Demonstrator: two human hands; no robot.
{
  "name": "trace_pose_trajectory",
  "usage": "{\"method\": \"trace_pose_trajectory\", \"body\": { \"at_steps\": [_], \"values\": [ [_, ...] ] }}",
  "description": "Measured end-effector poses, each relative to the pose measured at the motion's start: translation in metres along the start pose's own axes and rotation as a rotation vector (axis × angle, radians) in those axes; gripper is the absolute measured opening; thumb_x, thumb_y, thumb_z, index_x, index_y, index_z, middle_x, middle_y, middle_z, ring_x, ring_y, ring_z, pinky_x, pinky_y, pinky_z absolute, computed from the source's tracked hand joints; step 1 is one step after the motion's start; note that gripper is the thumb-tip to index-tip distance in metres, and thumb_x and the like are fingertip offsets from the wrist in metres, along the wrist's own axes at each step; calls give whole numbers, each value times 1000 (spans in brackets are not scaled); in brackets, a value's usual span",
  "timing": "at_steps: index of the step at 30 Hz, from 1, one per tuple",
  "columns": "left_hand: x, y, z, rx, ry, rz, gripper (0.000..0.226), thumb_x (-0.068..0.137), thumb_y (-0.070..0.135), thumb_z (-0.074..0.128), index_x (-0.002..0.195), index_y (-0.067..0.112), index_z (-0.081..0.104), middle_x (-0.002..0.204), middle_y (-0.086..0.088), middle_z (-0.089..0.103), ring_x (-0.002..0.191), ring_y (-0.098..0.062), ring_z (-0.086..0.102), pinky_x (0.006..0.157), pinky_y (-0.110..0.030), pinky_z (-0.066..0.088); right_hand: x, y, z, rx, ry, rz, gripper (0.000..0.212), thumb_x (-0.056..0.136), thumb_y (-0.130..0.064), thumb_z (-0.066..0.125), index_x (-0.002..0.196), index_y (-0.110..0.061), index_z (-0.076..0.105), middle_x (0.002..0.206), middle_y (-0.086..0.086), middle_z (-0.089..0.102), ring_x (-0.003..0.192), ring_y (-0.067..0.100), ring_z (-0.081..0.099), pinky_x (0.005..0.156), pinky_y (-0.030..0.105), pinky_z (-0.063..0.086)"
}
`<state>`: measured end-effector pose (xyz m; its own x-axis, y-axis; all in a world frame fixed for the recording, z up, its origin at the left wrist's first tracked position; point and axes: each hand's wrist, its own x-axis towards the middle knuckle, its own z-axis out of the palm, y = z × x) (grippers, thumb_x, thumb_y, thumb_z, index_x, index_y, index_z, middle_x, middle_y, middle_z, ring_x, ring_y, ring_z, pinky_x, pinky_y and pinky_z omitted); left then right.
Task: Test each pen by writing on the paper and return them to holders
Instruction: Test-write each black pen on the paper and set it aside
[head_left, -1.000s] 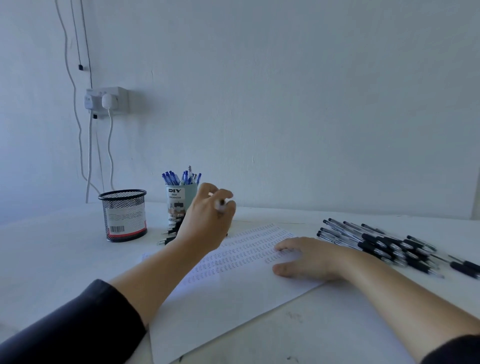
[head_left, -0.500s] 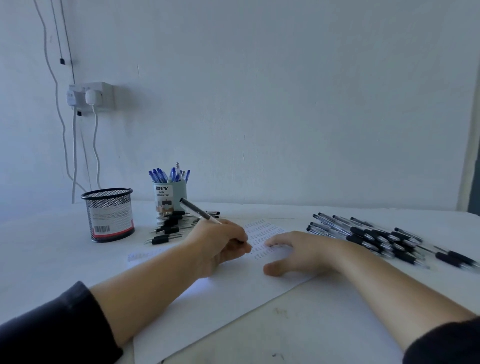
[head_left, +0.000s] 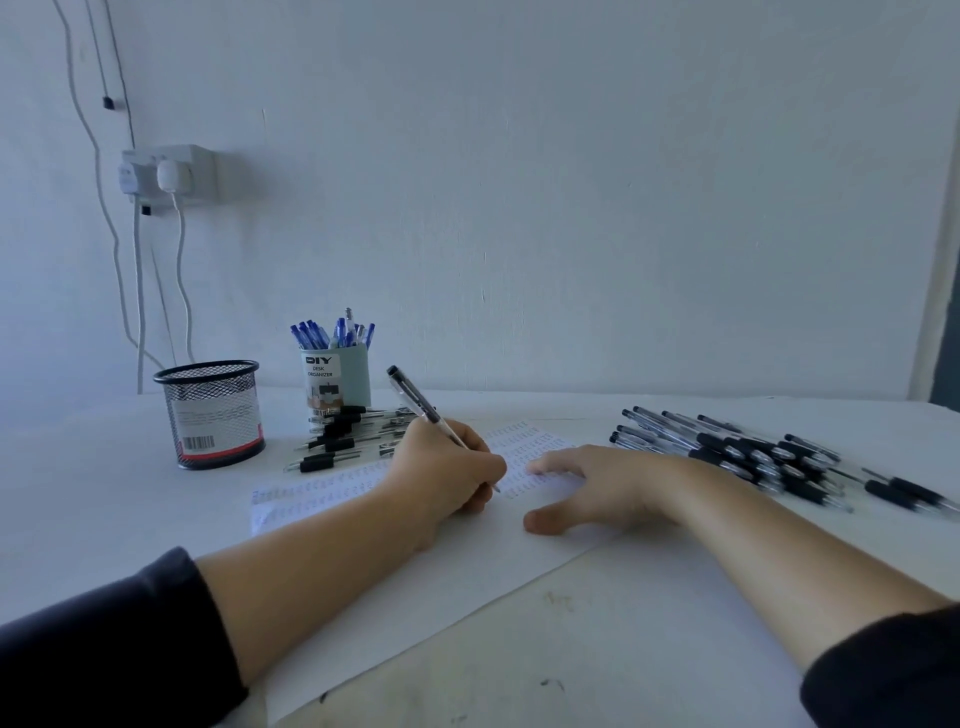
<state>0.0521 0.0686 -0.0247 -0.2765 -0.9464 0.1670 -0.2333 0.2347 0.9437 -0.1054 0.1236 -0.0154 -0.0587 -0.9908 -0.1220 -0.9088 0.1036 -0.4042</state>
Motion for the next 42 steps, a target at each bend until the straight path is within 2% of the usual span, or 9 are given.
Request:
{"method": "trace_pose_trajectory", "body": {
  "at_steps": [2,8,14,20,26,42],
  "values": [
    [0,0,1,20,15,5,9,73,-8,62,70,0,60,52,-12,55,34,-13,47,39,-16,42,0,0,0,4,-5,-3,77,78,-57,66,144,-38,32,154,-15,24,140,9,26,112,28,21],
    [1,-2,2,46,6,15,8,72,-8,63,69,0,61,50,-9,59,41,-16,53,48,-23,51,-2,1,-1,6,-16,-4,77,79,-56,65,145,-37,31,155,-14,23,141,9,25,112,28,20],
    [1,-2,2,64,9,17,10,72,-8,63,67,1,61,48,-8,59,41,-17,53,51,-25,52,-3,-1,-1,9,-19,-10,77,80,-55,64,146,-36,30,155,-14,23,141,9,25,112,28,20],
    [3,-1,4,110,26,13,9,70,-5,62,66,3,61,47,-8,59,44,-20,54,60,-30,53,-4,-1,-1,9,-25,-8,76,80,-55,64,146,-36,29,155,-14,22,141,9,25,111,27,20],
    [2,-3,3,75,37,25,10,71,-6,64,66,2,61,47,-7,59,44,-19,54,55,-27,53,-4,-1,-2,8,-25,-6,77,79,-57,64,146,-38,29,155,-14,22,141,10,25,113,29,21],
    [1,-3,4,90,29,35,9,71,-6,64,66,2,62,47,-6,60,43,-17,56,55,-26,54,-3,-1,-2,16,-30,1,77,80,-57,63,146,-38,29,155,-14,21,141,10,24,111,29,20]
  ]
}}
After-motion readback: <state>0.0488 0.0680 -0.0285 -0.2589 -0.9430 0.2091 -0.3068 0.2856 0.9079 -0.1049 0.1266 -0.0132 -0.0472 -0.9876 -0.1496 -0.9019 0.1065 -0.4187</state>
